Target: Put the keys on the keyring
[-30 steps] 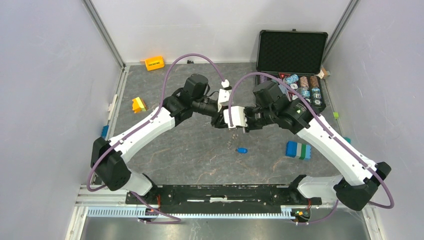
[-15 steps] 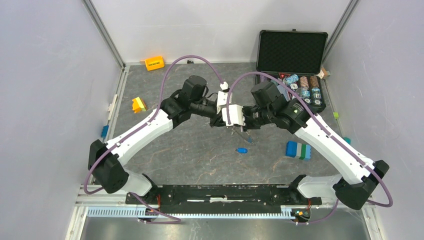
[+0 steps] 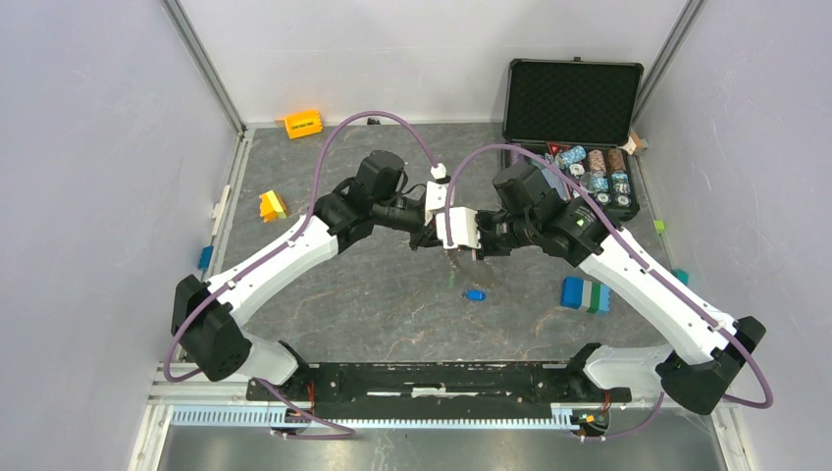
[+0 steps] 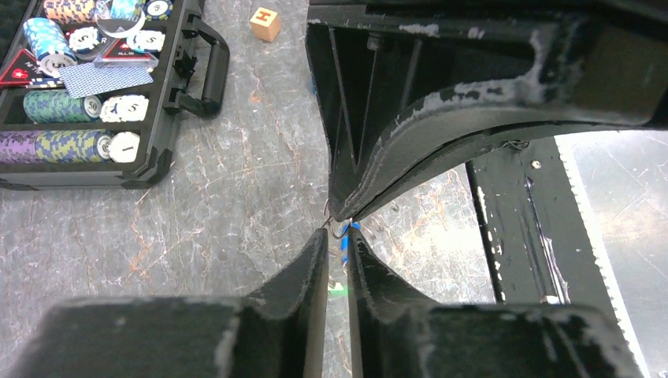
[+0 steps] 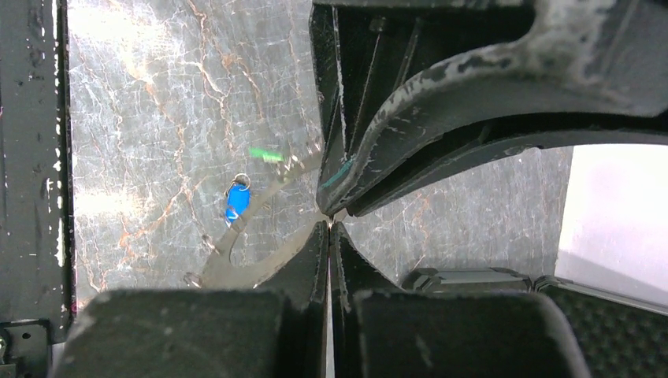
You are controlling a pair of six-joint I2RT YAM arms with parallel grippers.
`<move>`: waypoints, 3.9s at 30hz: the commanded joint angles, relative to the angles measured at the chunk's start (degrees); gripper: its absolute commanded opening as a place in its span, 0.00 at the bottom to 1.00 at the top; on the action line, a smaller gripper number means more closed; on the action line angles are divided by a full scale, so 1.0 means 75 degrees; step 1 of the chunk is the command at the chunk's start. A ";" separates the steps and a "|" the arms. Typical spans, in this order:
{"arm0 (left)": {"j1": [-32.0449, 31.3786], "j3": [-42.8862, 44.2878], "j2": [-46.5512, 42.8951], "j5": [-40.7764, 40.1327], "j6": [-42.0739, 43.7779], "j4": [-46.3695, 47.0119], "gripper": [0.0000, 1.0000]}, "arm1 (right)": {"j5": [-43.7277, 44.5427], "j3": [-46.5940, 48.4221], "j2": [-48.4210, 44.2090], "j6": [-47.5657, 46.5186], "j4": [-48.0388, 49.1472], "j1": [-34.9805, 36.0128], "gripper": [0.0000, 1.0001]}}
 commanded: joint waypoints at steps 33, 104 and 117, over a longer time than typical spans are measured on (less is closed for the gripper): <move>-0.0125 -0.0221 -0.0603 0.0532 0.1940 -0.0675 0.46 | -0.0682 -0.0443 -0.0323 0.0926 0.1056 -0.0516 0.00; 0.0039 -0.1034 -0.0570 0.0420 0.0088 0.1435 0.33 | -0.3227 -0.1412 -0.0757 0.1365 0.2099 -0.1512 0.00; -0.0019 -0.0981 -0.0494 0.0488 0.0033 0.1403 0.24 | -0.3238 -0.1450 -0.0733 0.1464 0.2184 -0.1533 0.00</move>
